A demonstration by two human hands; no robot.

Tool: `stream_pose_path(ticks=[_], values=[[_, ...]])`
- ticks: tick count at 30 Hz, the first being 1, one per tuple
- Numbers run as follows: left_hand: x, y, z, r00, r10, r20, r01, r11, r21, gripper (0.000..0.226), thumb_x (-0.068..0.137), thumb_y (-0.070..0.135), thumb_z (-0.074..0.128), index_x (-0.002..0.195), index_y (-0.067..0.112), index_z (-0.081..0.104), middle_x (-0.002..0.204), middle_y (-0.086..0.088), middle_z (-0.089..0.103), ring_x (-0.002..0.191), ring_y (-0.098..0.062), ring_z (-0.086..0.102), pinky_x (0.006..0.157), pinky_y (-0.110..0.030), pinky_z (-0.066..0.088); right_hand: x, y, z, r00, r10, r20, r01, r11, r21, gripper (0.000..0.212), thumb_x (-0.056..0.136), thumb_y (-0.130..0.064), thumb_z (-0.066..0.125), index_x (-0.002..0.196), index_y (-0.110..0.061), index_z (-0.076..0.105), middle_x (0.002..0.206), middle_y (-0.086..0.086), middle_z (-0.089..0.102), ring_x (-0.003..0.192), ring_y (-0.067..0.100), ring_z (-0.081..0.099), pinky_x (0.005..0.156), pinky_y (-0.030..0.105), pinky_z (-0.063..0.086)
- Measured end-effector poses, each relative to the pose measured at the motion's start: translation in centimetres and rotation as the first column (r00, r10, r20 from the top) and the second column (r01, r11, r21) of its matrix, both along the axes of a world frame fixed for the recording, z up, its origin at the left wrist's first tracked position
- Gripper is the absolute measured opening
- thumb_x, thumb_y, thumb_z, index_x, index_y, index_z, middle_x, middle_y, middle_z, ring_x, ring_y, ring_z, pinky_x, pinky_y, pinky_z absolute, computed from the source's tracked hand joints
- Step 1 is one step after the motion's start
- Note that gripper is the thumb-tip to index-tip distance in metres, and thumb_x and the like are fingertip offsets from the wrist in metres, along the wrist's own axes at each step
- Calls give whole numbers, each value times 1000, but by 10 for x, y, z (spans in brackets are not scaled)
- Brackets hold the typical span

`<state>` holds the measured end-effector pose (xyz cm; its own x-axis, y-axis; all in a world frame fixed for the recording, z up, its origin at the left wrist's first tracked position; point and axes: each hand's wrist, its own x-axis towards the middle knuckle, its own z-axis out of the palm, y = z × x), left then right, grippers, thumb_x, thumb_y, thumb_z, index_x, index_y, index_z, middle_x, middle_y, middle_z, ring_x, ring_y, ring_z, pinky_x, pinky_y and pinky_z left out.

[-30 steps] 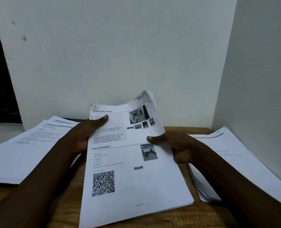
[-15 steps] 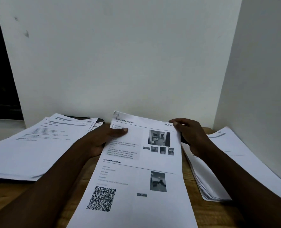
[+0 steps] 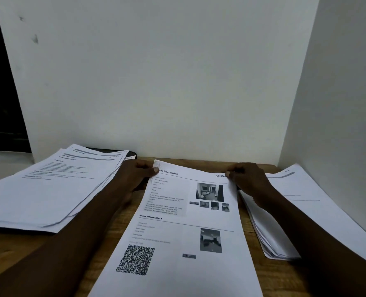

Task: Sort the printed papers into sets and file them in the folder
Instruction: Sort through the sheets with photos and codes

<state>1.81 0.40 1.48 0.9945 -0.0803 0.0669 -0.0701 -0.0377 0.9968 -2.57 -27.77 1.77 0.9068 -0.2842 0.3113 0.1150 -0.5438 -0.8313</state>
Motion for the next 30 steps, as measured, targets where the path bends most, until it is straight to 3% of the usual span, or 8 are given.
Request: stream_pose_path(ticks=[3, 6, 10, 15, 19, 25, 30], values=[[1, -2, -3, 1000, 17, 12, -17, 1000, 14, 21, 86, 0, 67, 105, -7, 66, 100, -22, 72, 85, -30, 71, 77, -40, 57, -1, -4, 1, 1000, 20, -19, -20, 1000, -23, 21, 83, -5, 69, 72, -24, 72, 74, -4, 69, 72, 12, 61, 65, 21, 49], [1, -1, -3, 1000, 10, -1, -9, 999, 36, 20, 85, 0, 68, 103, -9, 64, 98, -23, 72, 86, -31, 70, 78, -41, 56, -1, -16, 5, 995, -79, 63, 89, 982, -169, 14, 83, -5, 69, 91, -14, 76, 89, 0, 72, 79, 8, 60, 64, 8, 39], [-2, -3, -2, 1000, 23, 10, -24, 996, 83, 5, 85, 0, 68, 88, -3, 66, 77, -11, 74, 71, -21, 70, 61, -29, 52, -3, -34, 0, 980, -181, 87, 201, 907, -371, 36, 85, -25, 72, 118, -9, 67, 119, 8, 67, 105, 19, 62, 84, 21, 41], [-3, -4, -2, 998, 59, 11, -60, 994, 95, 3, 84, -1, 69, 86, -2, 67, 85, -14, 74, 77, -26, 71, 64, -29, 52, 16, -40, -17, 979, -180, -98, 112, 871, -478, 60, 81, -39, 74, 131, -12, 57, 132, 10, 60, 121, 27, 55, 98, 34, 41], [-2, -4, -2, 997, 80, 19, -82, 990, 113, 6, 83, 1, 71, 87, -2, 68, 86, -14, 75, 79, -26, 72, 63, -30, 51, 28, -35, -24, 970, -216, -111, 141, 874, -465, 48, 84, -40, 70, 123, -14, 59, 123, 10, 64, 112, 28, 58, 90, 36, 45], [1, -6, -4, 997, 64, 39, -69, 987, 147, 6, 82, 3, 73, 78, 4, 69, 82, -13, 75, 80, -29, 72, 70, -35, 53, 46, -30, -30, 925, -374, -64, 275, 777, -565, 46, 84, -51, 66, 113, -16, 67, 114, 9, 66, 110, 29, 57, 89, 37, 45], [3, -6, -5, 996, 77, 54, -86, 977, 197, 13, 81, 5, 75, 70, 9, 69, 81, -14, 74, 83, -32, 71, 77, -41, 52, 48, -33, -35, 946, -323, 24, 305, 863, -402, 30, 89, -42, 63, 98, -15, 72, 100, 9, 70, 94, 26, 61, 73, 30, 38]])
